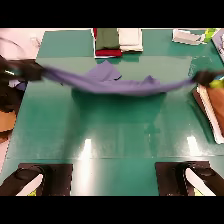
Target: Fold the shirts.
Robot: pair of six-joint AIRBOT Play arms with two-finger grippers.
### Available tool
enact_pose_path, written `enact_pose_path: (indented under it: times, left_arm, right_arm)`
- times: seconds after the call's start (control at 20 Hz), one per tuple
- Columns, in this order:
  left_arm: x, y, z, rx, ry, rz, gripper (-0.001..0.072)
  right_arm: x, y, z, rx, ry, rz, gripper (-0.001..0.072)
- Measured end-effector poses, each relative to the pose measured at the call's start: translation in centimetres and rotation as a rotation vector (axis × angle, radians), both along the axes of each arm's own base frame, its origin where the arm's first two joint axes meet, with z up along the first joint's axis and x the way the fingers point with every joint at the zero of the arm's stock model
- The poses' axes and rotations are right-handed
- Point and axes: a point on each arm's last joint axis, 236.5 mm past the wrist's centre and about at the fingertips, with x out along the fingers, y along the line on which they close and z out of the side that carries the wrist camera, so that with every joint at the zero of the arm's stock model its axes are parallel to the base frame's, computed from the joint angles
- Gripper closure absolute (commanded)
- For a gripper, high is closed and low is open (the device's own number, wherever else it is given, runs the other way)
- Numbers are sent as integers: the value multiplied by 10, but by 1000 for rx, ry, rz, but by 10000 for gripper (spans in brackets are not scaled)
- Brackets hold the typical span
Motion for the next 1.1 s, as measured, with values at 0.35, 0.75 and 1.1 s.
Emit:
enact_pose_path:
  times: [0.35,0.75,1.1]
  left_arm:
    - [-129,27,255,-136,-694,28,681]
    - [-116,53,259,-67,-653,138,680]
    - [53,33,13,141,120,133,679]
  right_arm:
    - [-74,1,258,-105,-639,-14,693]
    - [-81,-35,271,-239,-570,-117,694]
    - [31,-51,91,-237,-59,-70,694]
